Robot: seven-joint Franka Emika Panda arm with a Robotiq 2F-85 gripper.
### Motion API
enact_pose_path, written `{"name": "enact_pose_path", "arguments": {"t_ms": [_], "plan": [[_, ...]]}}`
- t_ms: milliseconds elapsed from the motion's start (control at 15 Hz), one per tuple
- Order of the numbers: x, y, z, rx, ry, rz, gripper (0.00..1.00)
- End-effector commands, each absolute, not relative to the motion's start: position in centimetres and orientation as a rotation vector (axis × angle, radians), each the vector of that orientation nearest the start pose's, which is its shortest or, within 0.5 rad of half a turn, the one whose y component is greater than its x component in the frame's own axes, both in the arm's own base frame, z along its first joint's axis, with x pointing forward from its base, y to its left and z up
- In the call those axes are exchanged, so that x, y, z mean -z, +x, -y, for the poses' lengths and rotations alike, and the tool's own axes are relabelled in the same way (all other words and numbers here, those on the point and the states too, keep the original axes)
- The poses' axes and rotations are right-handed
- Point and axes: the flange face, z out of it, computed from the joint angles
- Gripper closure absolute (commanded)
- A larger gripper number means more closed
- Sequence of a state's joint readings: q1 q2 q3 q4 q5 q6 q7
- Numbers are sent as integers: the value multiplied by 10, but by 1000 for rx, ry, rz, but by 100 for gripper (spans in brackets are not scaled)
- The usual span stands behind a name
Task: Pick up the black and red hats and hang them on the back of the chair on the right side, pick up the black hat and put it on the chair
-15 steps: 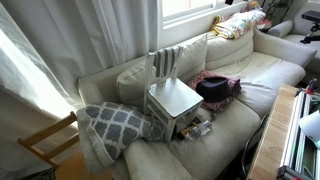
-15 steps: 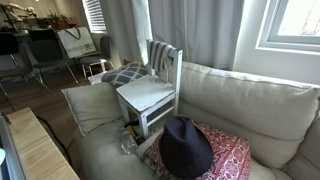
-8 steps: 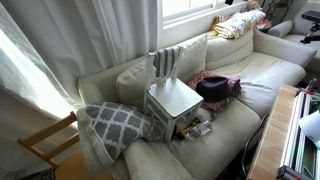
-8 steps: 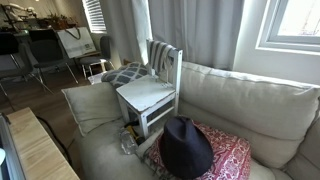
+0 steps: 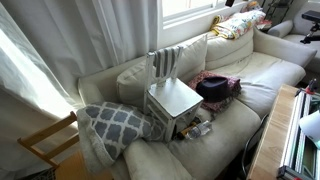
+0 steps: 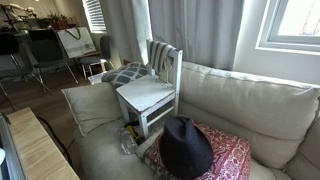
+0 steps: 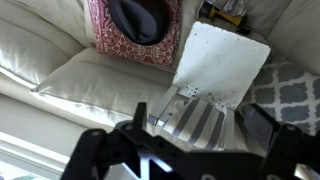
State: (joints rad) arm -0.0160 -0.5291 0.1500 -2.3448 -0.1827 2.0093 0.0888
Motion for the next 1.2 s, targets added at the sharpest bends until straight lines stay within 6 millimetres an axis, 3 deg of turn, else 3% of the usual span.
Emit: {"name": "enact_pose_path", "arguments": {"t_ms": [0, 267, 533, 733, 800, 933, 1133], "plan": [[-476, 433, -28, 90, -3364, 44, 0], [-387, 450, 7, -115, -3343, 135, 0], [-319, 470, 52, -128, -3350, 247, 0], [-269, 478, 87, -138, -3378, 174, 0], [-298, 470, 70, -134, -3361, 190, 0], [-274, 473, 85, -150, -3361, 175, 0], [-268, 477, 87, -152, -3361, 175, 0]]}}
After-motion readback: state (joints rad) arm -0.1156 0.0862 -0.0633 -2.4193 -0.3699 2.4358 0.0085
